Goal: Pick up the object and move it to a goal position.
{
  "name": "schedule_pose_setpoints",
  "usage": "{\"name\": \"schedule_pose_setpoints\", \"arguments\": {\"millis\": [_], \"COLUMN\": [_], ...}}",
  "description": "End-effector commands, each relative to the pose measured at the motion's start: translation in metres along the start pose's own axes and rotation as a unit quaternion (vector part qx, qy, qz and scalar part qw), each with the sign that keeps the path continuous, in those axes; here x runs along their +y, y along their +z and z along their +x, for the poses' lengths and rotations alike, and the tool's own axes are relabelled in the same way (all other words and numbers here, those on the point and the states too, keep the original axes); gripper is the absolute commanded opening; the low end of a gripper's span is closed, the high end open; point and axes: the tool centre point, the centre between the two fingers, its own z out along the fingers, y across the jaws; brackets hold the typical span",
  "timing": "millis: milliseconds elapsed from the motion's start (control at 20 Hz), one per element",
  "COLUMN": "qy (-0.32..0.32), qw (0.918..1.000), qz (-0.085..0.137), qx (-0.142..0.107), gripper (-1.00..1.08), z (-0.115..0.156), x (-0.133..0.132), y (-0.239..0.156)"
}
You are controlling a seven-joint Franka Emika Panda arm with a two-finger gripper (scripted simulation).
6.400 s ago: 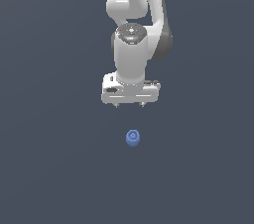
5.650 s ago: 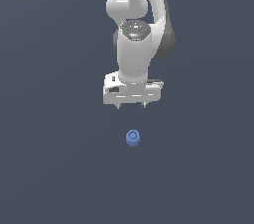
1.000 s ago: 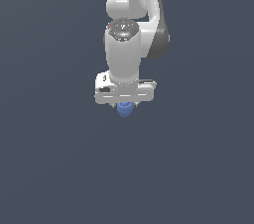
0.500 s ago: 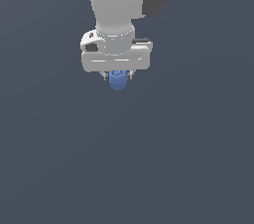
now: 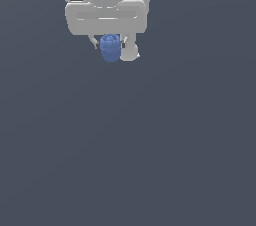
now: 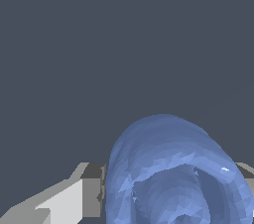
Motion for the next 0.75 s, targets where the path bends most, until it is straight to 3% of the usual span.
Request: {"name": "schedule_pose_setpoints", "arguments": {"millis": [0, 350, 700], "qy": [0.0, 0.0, 0.0], "qw": [1.0, 1.0, 1.0], "qz": [0.0, 0.0, -0.001], "qx": [-0.001, -0.001, -0.001], "gripper": [-1.0, -1.0, -1.0], "z": [-0.007, -0.018, -0.017], "x": [0.003, 0.009, 0.01], "y": [-0.018, -0.048, -0.051]}}
